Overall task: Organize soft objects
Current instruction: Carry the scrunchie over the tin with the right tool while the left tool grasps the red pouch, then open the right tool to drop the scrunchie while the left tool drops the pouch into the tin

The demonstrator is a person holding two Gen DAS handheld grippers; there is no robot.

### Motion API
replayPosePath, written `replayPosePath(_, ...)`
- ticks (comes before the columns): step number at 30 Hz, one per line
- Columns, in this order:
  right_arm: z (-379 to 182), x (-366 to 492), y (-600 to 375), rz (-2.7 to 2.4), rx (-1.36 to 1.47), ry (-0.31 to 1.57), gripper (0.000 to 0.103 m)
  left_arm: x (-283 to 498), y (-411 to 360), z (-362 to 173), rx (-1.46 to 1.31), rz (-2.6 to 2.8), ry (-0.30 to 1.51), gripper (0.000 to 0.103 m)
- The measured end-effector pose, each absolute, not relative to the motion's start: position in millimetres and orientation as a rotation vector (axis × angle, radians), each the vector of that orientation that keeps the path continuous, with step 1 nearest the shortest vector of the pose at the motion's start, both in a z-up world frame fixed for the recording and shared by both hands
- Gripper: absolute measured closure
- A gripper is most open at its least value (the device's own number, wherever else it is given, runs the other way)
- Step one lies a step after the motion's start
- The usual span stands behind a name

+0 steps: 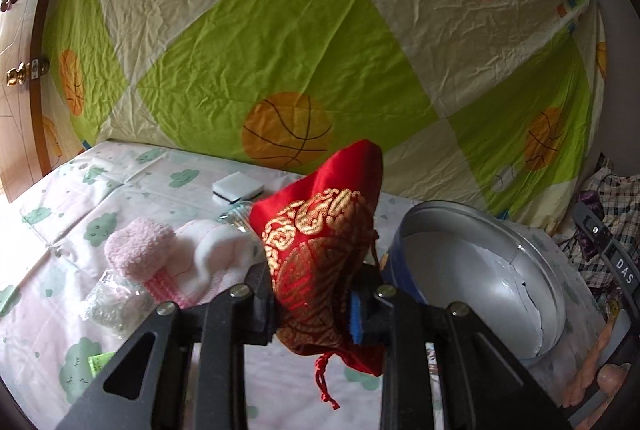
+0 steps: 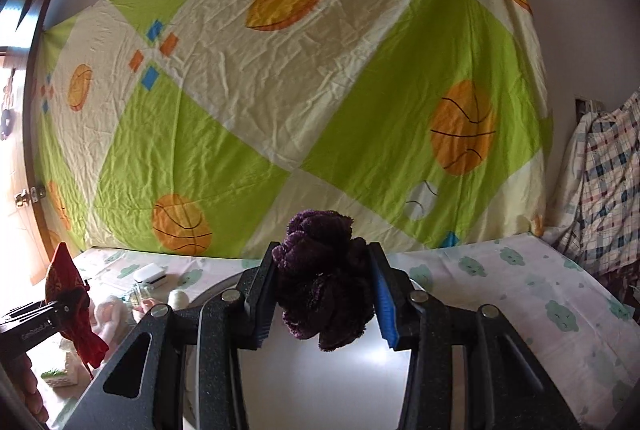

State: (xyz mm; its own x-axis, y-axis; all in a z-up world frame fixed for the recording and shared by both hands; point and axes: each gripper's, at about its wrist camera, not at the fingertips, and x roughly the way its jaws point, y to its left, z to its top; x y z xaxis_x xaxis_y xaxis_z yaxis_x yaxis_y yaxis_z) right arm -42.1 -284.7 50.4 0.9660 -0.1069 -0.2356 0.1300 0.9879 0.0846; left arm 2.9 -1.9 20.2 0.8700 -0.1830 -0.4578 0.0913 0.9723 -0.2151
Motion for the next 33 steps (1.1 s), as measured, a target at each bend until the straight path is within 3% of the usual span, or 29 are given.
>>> replayPosePath(14,16.8,-8.8,-333.2,-0.143,0.096,0.414,0.059,43.6,-145.6,12.7,-0.059,-0.320,0.556,0.078)
replayPosePath(33,-8.1,10.0,-313.0,-0.195,-0.003,0.511,0.057,50.2,-167.0,-7.1,0.039,-0.306,0.546,0.078)
